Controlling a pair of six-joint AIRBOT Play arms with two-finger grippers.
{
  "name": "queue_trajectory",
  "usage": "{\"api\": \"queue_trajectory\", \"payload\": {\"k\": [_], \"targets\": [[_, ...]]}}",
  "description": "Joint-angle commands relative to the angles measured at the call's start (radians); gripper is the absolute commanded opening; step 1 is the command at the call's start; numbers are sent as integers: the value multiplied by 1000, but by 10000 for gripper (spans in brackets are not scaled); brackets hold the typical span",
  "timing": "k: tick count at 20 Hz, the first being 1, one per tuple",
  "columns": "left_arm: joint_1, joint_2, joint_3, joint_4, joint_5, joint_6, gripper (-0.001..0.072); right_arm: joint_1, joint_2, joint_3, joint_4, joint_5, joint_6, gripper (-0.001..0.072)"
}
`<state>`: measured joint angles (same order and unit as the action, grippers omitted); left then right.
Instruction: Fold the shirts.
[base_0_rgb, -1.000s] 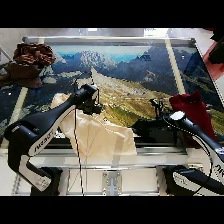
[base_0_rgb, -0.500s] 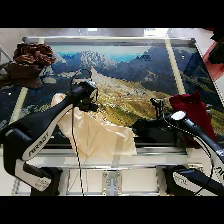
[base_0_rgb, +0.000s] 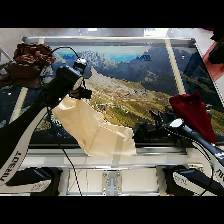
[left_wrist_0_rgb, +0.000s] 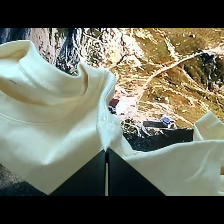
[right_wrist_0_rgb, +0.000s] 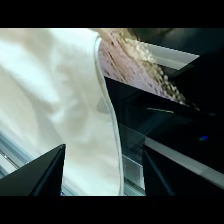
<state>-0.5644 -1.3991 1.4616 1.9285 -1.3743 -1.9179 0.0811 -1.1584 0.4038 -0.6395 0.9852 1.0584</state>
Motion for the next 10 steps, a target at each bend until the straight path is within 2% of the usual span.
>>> {"api": "queue_trajectory", "payload": {"k": [1,3,10], "targets": [[0,22,2,4,-7,6,8,1,-1,-24,89,-154,-50,545],[0,22,2,6,-5,7,8,1,-1,-24,163,-180,-95,545],[0,22,2,5,23,6,8,90,-10,-24,220,-259,-93,541]]}}
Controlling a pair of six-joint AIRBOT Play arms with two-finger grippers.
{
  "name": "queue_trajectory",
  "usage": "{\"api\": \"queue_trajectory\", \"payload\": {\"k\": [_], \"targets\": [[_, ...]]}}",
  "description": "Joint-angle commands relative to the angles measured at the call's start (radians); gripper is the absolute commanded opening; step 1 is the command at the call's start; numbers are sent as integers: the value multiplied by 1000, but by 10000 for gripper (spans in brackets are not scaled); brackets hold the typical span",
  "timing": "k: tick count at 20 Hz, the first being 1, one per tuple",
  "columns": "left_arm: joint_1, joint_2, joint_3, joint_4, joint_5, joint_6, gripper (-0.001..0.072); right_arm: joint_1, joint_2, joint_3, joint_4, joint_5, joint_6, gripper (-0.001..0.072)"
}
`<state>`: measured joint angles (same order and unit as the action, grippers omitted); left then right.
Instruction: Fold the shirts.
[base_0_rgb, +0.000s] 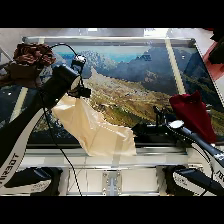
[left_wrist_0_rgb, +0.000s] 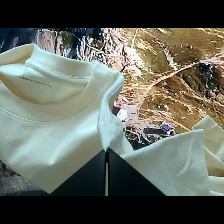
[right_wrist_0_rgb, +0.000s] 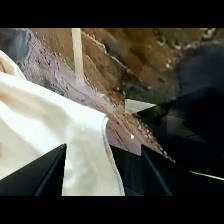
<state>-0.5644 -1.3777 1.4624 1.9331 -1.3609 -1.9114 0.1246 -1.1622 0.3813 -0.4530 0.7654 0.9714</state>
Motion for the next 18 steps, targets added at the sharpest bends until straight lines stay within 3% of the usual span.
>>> {"api": "queue_trajectory", "payload": {"k": [1,3,5,8,9,10,12,15,17,18], "targets": [[0,1,1,0,9,0,9,76,-8,-1,38,-58,-3,542],[0,1,1,1,6,0,9,115,-11,-1,47,-73,-2,518],[0,1,1,0,5,0,9,133,-11,-1,64,-72,-3,419],[0,1,1,1,5,0,9,133,-11,-1,72,-74,-3,407],[0,1,1,1,5,0,8,133,-11,-1,73,-73,-3,367],[0,1,1,1,5,0,8,133,-11,-1,73,-73,-4,307],[0,1,1,2,6,0,9,133,-11,-1,84,-73,-20,48],[0,2,1,31,14,29,9,129,-7,38,155,-34,-80,37],[0,24,8,126,2,35,9,129,39,129,110,17,-71,35],[0,51,22,182,-18,35,8,124,83,183,43,21,-16,35]]}}
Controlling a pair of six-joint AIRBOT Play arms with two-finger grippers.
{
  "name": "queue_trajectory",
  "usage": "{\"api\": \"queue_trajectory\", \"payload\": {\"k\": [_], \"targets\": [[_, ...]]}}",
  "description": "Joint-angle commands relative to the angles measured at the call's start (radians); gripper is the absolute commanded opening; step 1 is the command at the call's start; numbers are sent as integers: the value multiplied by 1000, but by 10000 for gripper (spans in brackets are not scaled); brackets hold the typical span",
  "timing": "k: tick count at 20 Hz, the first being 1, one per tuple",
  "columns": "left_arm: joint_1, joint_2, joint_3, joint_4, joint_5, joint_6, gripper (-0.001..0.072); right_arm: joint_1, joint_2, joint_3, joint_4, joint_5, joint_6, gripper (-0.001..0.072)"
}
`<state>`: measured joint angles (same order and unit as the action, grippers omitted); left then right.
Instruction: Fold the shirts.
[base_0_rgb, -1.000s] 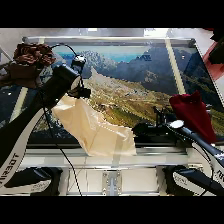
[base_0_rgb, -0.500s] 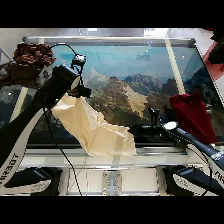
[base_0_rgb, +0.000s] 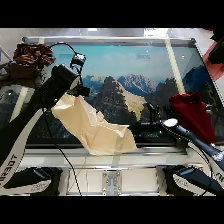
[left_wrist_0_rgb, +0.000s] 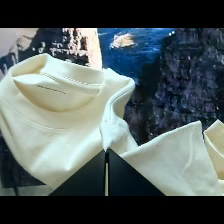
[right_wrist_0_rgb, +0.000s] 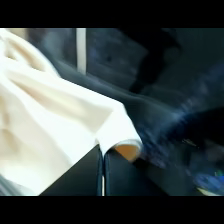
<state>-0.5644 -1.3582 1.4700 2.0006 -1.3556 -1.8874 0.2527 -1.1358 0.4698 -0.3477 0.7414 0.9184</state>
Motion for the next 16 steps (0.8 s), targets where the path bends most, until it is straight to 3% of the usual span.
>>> {"api": "queue_trajectory", "payload": {"k": [1,4,6,9,12,16], "targets": [[0,69,27,161,-41,19,8,-27,116,156,-163,61,121,35],[0,241,63,265,-83,37,9,-174,339,348,-555,194,413,35],[0,370,76,290,-78,37,8,-301,515,487,-755,325,526,35],[-1,547,111,320,-48,37,6,-447,703,673,-776,453,548,32],[-1,660,187,325,13,72,4,-503,740,866,-695,536,549,31],[-1,674,310,255,82,174,3,-500,698,1036,-689,444,565,31]]}}
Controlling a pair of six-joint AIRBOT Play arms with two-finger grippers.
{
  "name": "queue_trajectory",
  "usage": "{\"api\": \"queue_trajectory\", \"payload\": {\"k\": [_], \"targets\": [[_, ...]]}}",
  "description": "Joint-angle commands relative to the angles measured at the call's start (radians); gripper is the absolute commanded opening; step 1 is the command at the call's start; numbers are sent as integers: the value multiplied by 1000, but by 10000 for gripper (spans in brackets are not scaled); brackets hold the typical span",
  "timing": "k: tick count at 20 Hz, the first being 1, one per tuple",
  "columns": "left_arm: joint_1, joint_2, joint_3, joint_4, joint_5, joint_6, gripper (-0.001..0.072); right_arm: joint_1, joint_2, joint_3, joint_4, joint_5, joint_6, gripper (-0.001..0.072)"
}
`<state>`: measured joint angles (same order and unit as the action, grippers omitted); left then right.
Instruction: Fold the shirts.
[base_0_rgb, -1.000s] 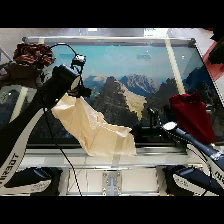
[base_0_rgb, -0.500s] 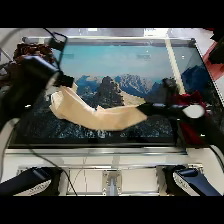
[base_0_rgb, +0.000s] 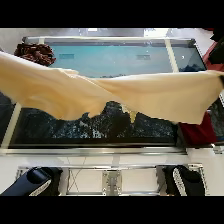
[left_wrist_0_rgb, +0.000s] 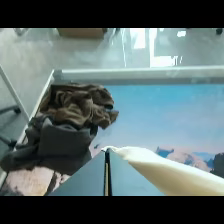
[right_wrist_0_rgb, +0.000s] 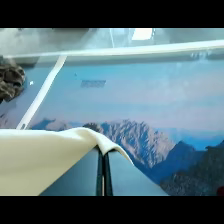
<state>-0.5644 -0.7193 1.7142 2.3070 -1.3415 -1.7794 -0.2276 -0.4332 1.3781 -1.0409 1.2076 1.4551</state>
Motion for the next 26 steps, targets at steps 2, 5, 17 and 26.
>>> {"api": "queue_trajectory", "payload": {"k": [2,5,17,26], "targets": [[-1,6,65,-167,129,125,3,-20,-75,141,132,-14,34,31],[0,-157,65,-74,157,157,3,-19,-240,111,294,20,-29,32],[300,-970,66,-68,593,-78,5,210,-1002,-133,76,-557,-117,31],[309,-906,159,-90,601,-241,690,184,-1046,-100,85,-659,-117,505]]}}
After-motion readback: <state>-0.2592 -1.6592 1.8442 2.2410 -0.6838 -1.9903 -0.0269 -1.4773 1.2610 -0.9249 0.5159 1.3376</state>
